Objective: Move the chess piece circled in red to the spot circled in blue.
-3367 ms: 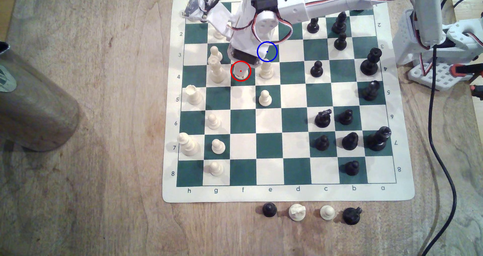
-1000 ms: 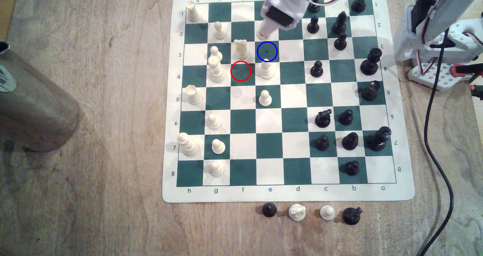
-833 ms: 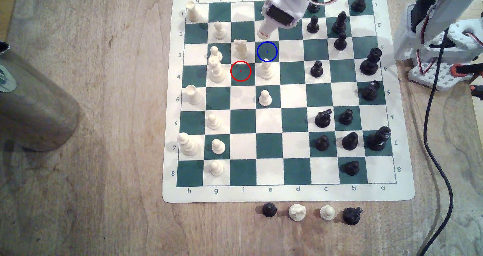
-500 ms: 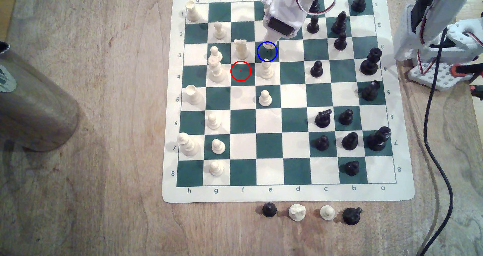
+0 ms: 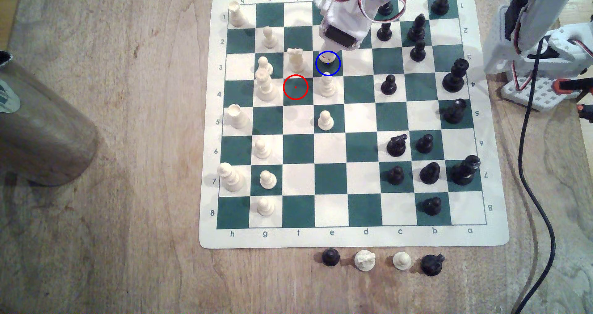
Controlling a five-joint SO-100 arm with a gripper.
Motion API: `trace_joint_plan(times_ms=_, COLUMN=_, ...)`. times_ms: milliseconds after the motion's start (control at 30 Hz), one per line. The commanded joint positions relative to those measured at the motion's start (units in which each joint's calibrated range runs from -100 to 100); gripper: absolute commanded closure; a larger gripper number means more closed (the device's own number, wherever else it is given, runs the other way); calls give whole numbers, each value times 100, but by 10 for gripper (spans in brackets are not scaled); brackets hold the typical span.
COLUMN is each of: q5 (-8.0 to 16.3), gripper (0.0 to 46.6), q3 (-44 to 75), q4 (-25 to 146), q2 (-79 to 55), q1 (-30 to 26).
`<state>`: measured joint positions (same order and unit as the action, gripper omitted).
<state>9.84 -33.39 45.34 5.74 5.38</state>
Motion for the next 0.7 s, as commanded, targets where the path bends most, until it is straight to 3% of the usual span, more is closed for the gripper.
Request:
trace_joint_plan(times_ms=0, q5=29, gripper=464, q3=202, q4=-78, q2=37, q1=-81)
trace_joint_plan(times_ms=433, q5=29, gripper=464, q3=266, q4=-78, q2=-99, q1=-136)
trace_joint_plan(times_ms=500, q5=34, gripper=444, q3=266, q4=-78, q2=-141, q1=-136)
trace_joint_plan(times_ms=600, q5=63, gripper=364, q3=266, q4=-128, q2=-149, q1=-120)
trace_joint_plan(times_ms=667, q5=63, gripper=346, q3=266, q4=-128, q2=-141, q1=-112)
